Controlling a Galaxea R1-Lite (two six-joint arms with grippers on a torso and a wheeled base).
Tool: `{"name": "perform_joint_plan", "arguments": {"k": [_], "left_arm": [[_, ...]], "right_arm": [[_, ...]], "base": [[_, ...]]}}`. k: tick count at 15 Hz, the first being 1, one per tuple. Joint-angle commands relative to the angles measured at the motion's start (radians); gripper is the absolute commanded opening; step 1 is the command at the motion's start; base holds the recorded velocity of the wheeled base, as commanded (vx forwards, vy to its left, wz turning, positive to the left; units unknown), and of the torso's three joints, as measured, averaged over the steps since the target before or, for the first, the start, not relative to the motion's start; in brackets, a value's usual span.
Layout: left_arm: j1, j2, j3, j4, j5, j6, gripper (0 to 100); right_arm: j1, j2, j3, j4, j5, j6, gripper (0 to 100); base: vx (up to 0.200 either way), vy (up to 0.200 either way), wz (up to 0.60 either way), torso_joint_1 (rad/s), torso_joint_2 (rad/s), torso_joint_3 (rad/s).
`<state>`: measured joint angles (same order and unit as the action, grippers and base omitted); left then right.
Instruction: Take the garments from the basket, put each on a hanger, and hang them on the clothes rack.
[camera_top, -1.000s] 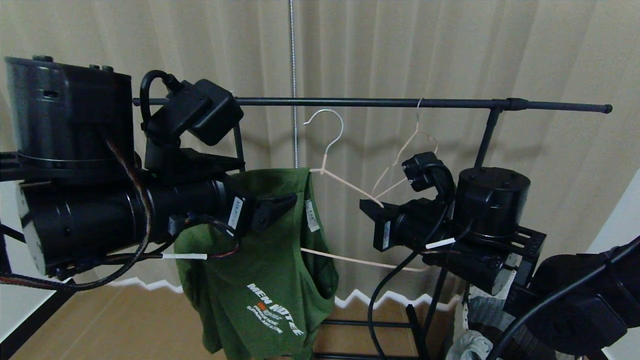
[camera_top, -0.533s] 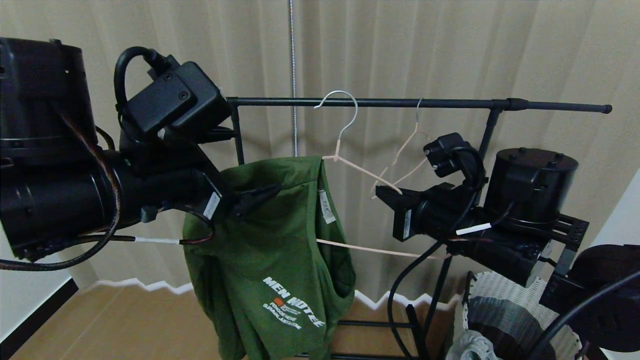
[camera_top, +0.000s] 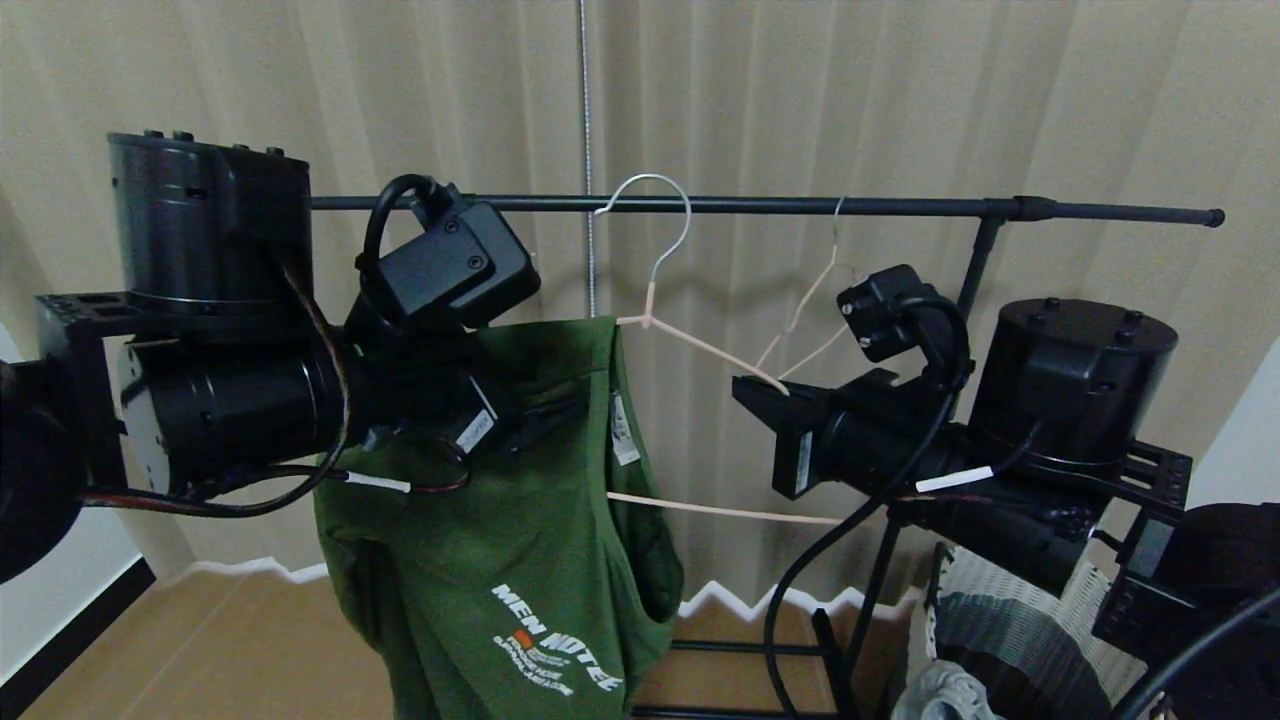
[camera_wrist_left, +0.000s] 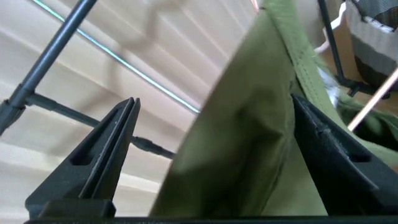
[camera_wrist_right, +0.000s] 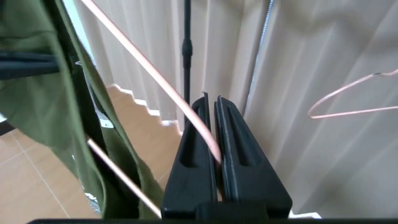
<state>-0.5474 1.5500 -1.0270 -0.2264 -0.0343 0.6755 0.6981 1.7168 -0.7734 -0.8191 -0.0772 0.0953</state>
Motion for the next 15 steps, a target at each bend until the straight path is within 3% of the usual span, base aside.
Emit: {"name": "perform_joint_plan", "arguments": {"k": [1,10,11,15], "left_arm": [[0.011,0.021,-0.004,-0.001,0.001,-0.001,100],[0.032,0.016,0.016,-0.001,-0.003,0.004,100],[0.032,0.016,0.019,-0.001,-0.003,0.004,0],[0.032,0.016,0.019,-0.001,-0.003,0.004,0]], "right_arm": [[0.018,0.0,0.002,-0.002,-0.001,0.0,0],[0.06,0.004,0.031,-0.008,0.002,0.001,0],[0.061,0.003,0.031,-0.009,0.002,0.001,0],[0.061,0.006,0.031,-0.009,0.002,0.003,0]], "base": [[0.0,0.0,0.0,0.0,0.0,0.0],[0.0,0.0,0.0,0.0,0.0,0.0],[0.0,0.0,0.0,0.0,0.0,0.0],[0.0,0.0,0.0,0.0,0.0,0.0]]}}
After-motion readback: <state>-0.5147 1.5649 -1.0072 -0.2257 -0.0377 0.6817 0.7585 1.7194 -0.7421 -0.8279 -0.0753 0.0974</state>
